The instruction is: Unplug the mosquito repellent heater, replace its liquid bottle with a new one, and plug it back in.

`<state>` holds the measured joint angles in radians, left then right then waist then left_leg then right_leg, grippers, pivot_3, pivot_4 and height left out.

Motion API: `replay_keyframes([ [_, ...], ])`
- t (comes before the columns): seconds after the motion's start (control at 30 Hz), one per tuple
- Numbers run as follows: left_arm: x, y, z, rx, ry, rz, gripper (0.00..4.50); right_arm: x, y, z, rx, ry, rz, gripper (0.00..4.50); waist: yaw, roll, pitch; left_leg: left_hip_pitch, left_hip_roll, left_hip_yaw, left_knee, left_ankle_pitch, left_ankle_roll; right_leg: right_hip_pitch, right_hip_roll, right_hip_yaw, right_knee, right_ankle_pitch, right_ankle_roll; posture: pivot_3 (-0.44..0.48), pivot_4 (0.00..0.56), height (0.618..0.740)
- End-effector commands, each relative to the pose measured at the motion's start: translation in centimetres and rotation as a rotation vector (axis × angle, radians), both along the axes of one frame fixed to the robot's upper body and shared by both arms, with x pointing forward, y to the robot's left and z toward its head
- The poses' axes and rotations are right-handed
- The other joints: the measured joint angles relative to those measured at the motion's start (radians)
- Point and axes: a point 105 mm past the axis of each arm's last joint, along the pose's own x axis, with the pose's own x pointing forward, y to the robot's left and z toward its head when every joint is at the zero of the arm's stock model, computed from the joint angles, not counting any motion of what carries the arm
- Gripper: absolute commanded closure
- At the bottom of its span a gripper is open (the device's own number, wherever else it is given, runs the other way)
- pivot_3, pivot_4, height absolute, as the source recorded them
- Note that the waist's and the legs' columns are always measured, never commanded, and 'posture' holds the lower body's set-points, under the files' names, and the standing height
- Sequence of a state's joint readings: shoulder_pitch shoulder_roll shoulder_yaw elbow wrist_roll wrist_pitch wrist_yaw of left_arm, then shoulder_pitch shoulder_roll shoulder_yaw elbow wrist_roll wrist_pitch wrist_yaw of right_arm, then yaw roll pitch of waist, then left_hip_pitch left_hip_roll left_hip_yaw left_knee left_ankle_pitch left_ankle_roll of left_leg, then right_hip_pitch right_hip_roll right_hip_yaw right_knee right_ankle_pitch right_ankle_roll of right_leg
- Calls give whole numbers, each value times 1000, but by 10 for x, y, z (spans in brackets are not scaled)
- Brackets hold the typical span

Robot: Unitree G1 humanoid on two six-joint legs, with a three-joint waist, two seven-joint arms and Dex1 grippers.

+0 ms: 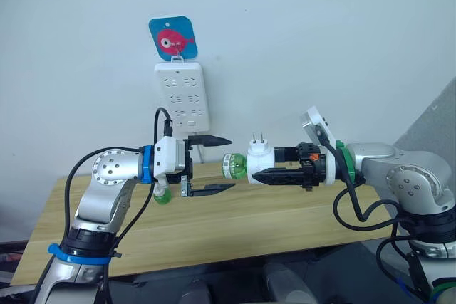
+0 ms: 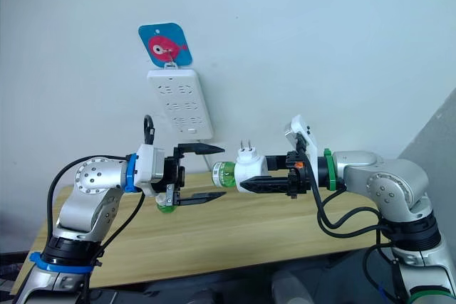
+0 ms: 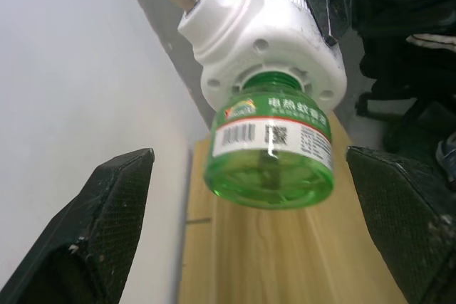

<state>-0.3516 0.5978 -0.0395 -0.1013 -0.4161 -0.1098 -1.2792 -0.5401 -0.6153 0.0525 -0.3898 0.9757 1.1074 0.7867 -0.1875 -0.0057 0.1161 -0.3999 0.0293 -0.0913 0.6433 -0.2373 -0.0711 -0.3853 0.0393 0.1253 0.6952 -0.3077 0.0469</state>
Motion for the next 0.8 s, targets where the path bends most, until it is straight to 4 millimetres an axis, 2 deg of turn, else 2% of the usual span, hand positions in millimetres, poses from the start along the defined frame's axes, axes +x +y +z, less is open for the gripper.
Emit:
replay_keyframes([
  [0.03,-1,-5,5,-10,-63,-32,0,-7,3,14,30,-50,46,1501,-1,0,0,0,0,0,0,0,0,0,0,0,0,0,0,-149,73,740],
  [0.33,-3,-11,-1,4,-49,-62,0,-8,4,14,28,-52,48,1501,-5,0,0,0,0,0,0,0,0,0,0,0,0,0,0,-152,72,740],
  [0.43,-2,-13,1,-8,-48,-61,612,-8,4,14,28,-52,49,1501,-5,0,0,0,0,0,0,0,0,0,0,0,0,0,0,-152,73,740],
  [0.6,-2,-14,2,-8,-39,-62,2217,-8,4,14,27,-55,49,1501,-5,0,0,0,0,0,0,0,0,0,0,0,0,0,0,-152,73,740],
  [0.73,-3,-14,1,11,-11,-69,2238,-8,4,14,27,-59,47,1501,-5,0,0,0,0,0,0,0,0,0,0,0,0,0,0,-150,72,740],
  [0.8,-4,-13,-1,44,80,-62,2238,-7,4,14,22,-72,47,1501,-6,0,0,0,0,0,0,0,0,0,0,0,0,0,0,-149,73,740],
])
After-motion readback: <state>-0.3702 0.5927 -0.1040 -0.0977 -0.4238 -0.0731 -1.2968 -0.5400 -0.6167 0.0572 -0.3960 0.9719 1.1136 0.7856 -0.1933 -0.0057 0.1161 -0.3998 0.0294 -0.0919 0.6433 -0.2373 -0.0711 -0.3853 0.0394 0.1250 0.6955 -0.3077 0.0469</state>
